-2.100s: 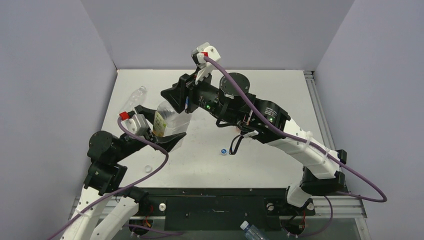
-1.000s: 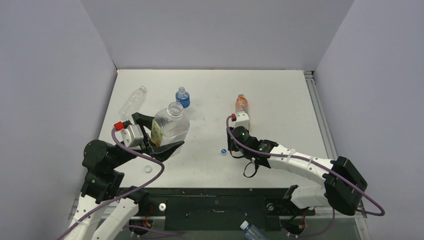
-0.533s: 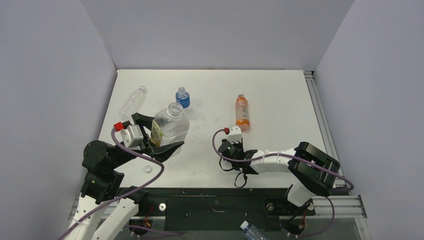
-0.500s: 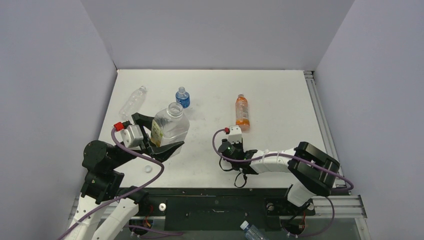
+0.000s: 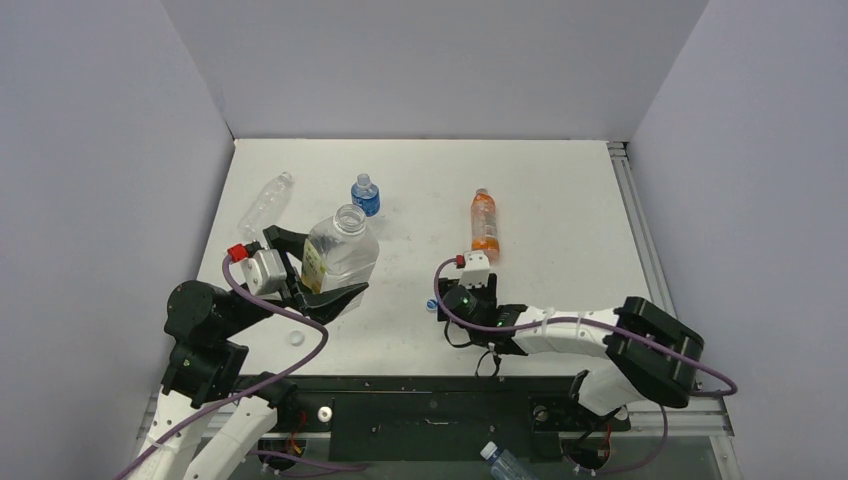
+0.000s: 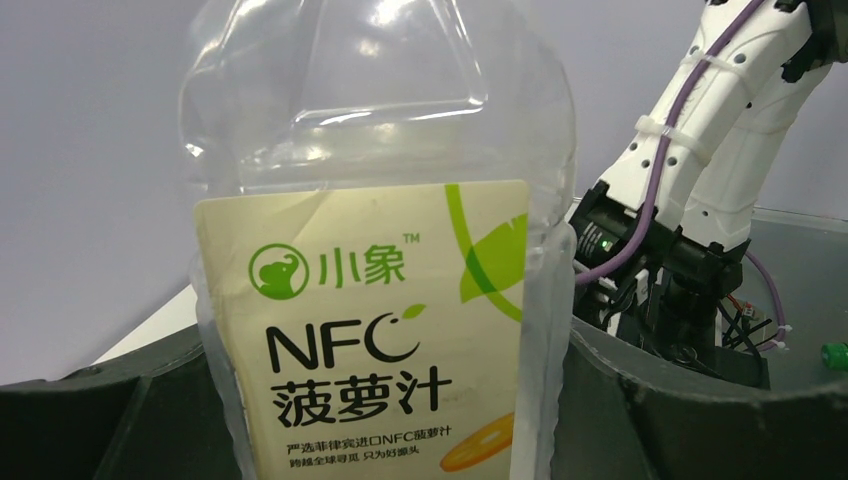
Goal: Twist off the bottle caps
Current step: Place the bottle cap at the center of the board, then place the plastic bottle at the center of the board.
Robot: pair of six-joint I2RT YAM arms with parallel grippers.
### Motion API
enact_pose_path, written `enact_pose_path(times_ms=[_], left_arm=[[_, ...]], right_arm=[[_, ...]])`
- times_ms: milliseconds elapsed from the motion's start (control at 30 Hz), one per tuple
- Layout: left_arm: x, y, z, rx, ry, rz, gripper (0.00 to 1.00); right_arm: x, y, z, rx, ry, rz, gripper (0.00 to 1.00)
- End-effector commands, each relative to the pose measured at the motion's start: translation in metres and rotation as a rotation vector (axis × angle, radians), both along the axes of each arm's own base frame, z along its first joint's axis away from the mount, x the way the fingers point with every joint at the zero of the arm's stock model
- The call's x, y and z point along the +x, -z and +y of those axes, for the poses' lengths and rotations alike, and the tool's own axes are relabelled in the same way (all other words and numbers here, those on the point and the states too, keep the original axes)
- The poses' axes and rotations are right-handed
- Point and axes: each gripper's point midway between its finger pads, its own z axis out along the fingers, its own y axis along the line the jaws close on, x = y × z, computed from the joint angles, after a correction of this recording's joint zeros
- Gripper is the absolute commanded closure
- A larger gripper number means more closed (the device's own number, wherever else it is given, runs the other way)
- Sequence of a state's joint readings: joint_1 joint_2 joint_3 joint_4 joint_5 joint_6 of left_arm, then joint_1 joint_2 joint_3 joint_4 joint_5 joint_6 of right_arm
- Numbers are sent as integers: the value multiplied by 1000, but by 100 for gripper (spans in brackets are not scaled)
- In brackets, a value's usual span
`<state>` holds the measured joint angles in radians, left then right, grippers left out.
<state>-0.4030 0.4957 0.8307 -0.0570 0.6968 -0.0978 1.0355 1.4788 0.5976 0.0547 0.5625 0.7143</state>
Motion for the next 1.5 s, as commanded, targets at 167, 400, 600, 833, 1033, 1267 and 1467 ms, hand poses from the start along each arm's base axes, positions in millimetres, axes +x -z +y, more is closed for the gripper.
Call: enact_pose_path(times_ms=[167, 400, 600, 833, 1033, 1267, 1467], left_arm=[[-1, -12, 2, -26, -5, -33, 100], [0, -6, -1, -20, 7, -14, 100], [0, -3, -4, -16, 27, -8, 100], [0, -4, -6, -15, 45, -24, 100], [2, -4, -9, -21, 59, -22, 100], [-2, -8, -7, -33, 57, -25, 100], [-2, -9, -7, -42, 55, -25, 100]], right_arm=[[-1, -199, 28, 304, -244, -215, 25], [-38, -396, 39, 549, -567, -441, 21], [-72, -507, 65, 766, -795, -572, 20], [-93, -525, 117, 848, -991, -542, 19], [-102, -504, 155, 725, -1050, -490, 19], [-98, -487, 163, 692, -1027, -460, 23], [-95, -468, 171, 647, -1021, -414, 61]])
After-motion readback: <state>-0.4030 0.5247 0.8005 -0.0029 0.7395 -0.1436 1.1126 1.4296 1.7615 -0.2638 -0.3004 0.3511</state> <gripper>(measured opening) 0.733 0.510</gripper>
